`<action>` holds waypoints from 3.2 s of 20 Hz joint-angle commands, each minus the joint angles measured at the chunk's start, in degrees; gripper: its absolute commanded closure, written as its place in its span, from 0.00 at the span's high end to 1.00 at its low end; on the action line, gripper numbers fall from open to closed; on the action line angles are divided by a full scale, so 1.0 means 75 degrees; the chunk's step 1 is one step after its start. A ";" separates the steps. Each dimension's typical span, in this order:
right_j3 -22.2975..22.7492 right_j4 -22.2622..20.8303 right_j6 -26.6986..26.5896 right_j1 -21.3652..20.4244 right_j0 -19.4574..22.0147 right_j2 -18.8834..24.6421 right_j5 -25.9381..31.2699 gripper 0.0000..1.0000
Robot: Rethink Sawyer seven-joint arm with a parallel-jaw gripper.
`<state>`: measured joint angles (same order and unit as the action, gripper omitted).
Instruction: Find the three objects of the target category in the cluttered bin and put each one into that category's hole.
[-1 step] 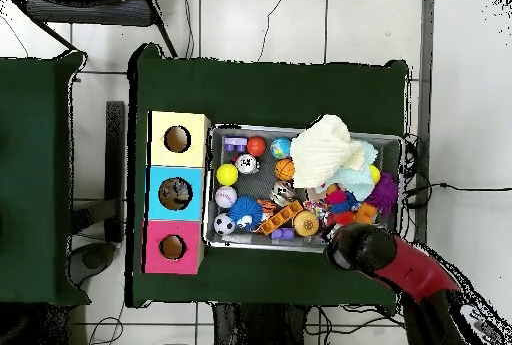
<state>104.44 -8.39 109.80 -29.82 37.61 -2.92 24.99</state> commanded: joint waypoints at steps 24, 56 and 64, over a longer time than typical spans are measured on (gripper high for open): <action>0.0138 -0.0424 0.0090 0.1088 -0.0233 0.0659 0.0391 1.00; 0.1356 0.1359 0.0711 -0.0768 -0.0461 0.2280 0.0931 0.00; 0.0902 0.1955 0.0815 -0.0905 -0.0731 0.2511 0.1766 0.00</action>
<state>112.61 1.13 109.80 -35.61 33.93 8.62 29.32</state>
